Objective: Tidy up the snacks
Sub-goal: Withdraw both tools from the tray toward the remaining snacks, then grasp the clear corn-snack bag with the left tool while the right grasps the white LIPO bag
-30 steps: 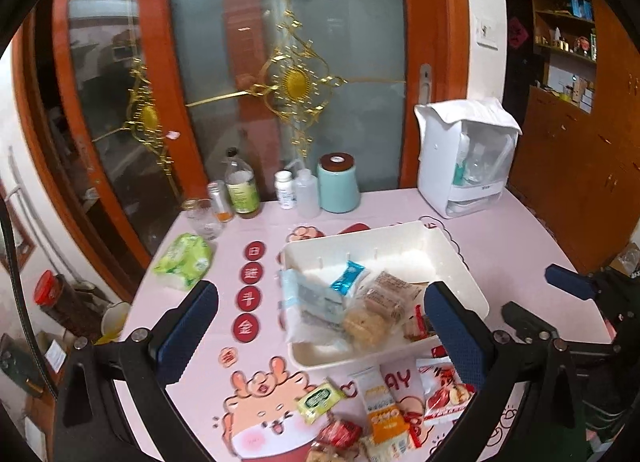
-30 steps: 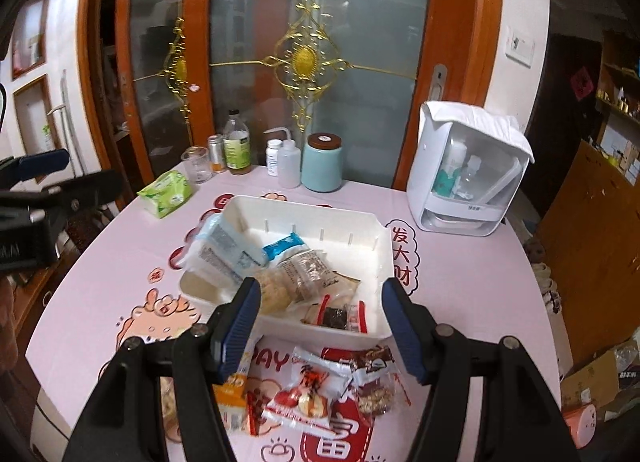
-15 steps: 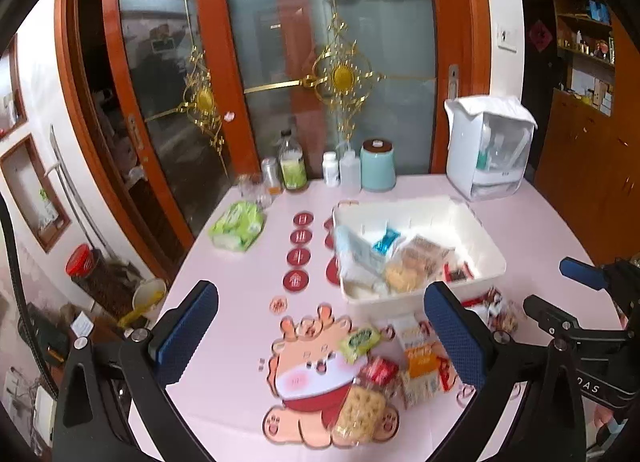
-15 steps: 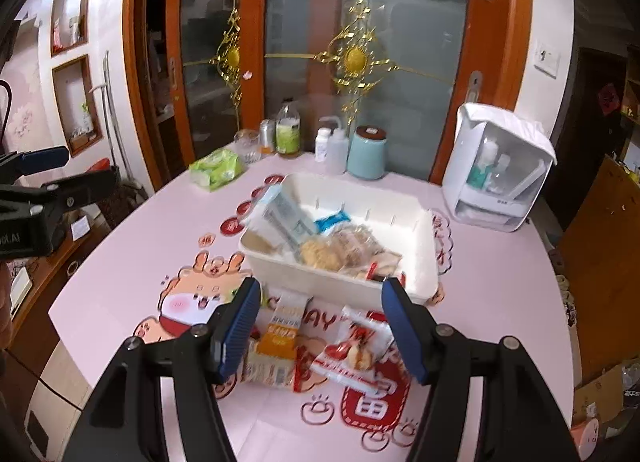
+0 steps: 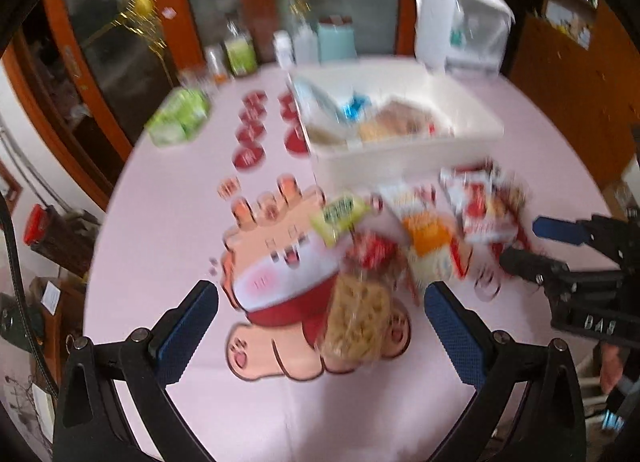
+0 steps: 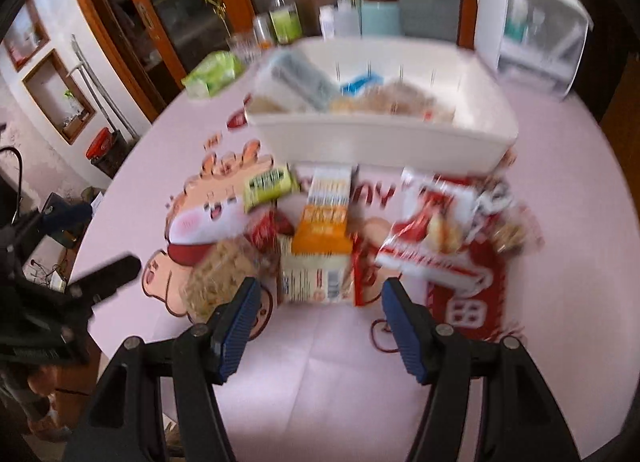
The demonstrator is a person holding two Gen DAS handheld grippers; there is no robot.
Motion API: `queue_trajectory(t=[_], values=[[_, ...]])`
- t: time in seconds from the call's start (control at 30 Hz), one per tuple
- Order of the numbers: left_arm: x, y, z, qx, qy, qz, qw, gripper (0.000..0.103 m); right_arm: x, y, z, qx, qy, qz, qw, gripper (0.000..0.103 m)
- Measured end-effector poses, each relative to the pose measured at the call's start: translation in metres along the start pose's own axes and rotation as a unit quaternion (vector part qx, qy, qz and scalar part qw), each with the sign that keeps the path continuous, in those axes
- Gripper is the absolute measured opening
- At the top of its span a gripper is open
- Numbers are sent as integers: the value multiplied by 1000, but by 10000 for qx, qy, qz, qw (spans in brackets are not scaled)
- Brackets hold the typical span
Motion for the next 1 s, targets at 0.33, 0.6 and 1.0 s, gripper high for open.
queue_trajectory(t=[0.33,0.6,1.0], values=[[-28,45,-85,867,403,-442,9944,102,1,4,-65,442,261,215,9985,74],[-39,56,-106,1055,606,-573,9909,102,-4,-5,-96,643,345,129,9973,78],[-29,49,-130,1391,1056,-233,9844,81,-15,-6,-108,768,279,-54,9966,67]])
Point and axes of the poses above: each gripper's, at about its wrist camera, not at the fingertips, and z roughly against the way its jaws point, x to its left, y to its underside, the point moved 5 cm from there along -z, roughly the way its jaws point, and after that the axes turned 10 degrees about -y, right-handed, at the moved point
